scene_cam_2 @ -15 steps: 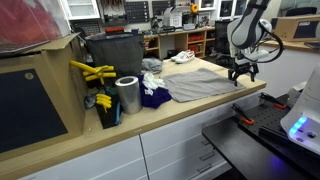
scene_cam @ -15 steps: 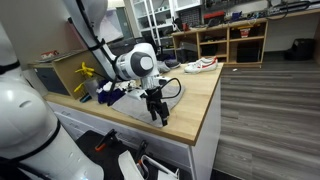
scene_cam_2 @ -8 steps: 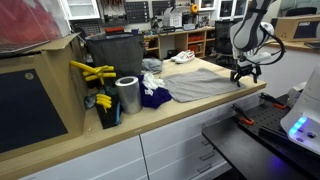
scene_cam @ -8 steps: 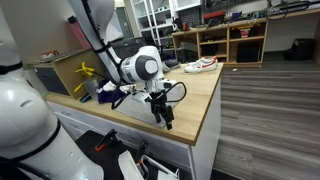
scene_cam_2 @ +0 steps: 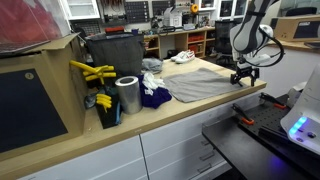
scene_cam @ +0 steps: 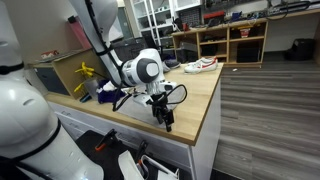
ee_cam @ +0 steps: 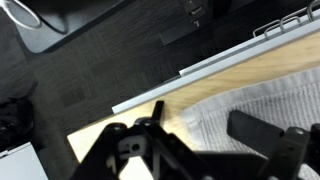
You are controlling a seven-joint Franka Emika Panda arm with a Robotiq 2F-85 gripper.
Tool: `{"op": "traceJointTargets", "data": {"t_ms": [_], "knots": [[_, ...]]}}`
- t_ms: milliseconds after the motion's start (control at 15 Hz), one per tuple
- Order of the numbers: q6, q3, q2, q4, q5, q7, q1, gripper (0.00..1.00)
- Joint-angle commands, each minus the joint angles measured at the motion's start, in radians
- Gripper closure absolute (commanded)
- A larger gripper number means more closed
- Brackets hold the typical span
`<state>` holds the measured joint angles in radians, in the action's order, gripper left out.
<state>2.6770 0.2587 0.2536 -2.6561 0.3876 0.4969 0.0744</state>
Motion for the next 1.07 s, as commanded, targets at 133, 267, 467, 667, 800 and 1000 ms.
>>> {"op": "traceJointTargets", "data": {"t_ms": [133,267,467,667,800,1000], "knots": [[0.026,0.052,0.030,0.009,-0.006,0.010,-0.026,0.78],[0.015,0.060,0.006,0.000,-0.003,0.005,-0.030,0.94],[-0.026,0.070,-0.064,-0.020,0.029,0.018,-0.055,1.00],[-0.061,0.070,-0.124,-0.029,0.079,0.041,-0.081,1.00],[-0.094,0.053,-0.164,-0.030,0.113,0.067,-0.087,1.00],[-0.147,0.000,-0.215,-0.034,0.123,0.095,-0.076,1.00]]}}
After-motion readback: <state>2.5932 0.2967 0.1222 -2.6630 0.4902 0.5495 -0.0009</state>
